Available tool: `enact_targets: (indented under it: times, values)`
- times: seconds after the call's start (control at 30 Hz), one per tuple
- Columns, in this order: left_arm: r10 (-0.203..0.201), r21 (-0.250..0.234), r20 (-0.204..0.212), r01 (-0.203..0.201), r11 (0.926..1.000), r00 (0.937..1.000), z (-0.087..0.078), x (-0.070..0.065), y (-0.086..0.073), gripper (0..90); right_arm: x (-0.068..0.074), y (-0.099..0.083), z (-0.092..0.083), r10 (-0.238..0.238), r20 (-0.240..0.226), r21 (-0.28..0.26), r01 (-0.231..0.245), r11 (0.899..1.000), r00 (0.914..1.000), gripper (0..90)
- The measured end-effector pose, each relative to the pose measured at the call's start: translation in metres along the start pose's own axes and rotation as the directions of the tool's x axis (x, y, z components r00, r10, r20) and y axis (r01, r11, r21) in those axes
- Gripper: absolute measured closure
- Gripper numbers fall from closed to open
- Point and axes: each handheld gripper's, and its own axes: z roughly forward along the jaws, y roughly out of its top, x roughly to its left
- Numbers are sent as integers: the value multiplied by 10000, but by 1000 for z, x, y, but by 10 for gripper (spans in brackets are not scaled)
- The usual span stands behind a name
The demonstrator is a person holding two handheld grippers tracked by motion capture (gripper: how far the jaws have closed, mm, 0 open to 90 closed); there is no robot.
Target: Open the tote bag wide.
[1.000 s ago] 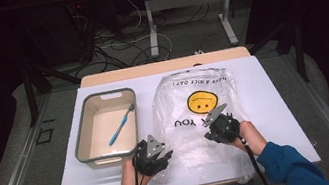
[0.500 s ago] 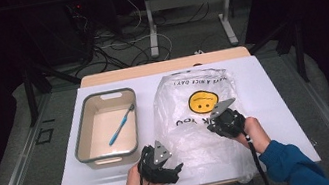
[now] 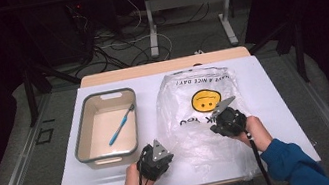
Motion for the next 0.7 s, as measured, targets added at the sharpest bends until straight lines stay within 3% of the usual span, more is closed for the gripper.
enact_targets:
  times: [0.03,0.1,0.13,0.17,0.2,0.3,0.37,0.43,0.53,0.63,0.7]
  values:
    - [40,-24,-89,-41,10000,10000,-2,2,0,878,1,0,1,-59,-309,207,65,9998,9995,888]
    - [-30,-362,-225,22,9993,9997,-4,3,1,886,3,1,4,-259,-370,295,270,9992,9990,850]
    - [-59,-366,-177,52,9993,9998,-7,3,2,888,5,1,4,-115,-514,519,142,9986,9986,798]
    - [-2,-686,-395,-25,9976,9992,-9,4,3,888,5,2,5,-208,-493,496,233,9985,9986,724]
    - [-2,-686,-395,-25,9976,9992,-9,4,3,888,5,2,6,-220,-557,461,246,9986,9982,682]
    - [70,-704,-310,-91,9975,9995,-12,5,5,888,6,5,8,-243,-681,279,263,9993,9974,391]
    - [14,-795,-294,-37,9968,9996,-11,4,6,888,11,7,14,-212,-694,506,248,9984,9974,338]
    - [144,-921,-364,-177,9956,9992,-10,3,6,888,11,9,24,-572,-647,903,629,9939,9963,370]
    - [227,-816,-457,-264,9963,9987,-12,5,5,886,7,9,34,-779,-430,1236,827,9889,9960,687]
    - [162,-840,-438,-198,9963,9989,-13,9,5,866,4,8,28,-511,-116,893,519,9947,9986,884]
    - [150,-918,-441,-190,9956,9989,-13,9,5,802,1,9,19,-253,-16,564,253,9981,9997,900]
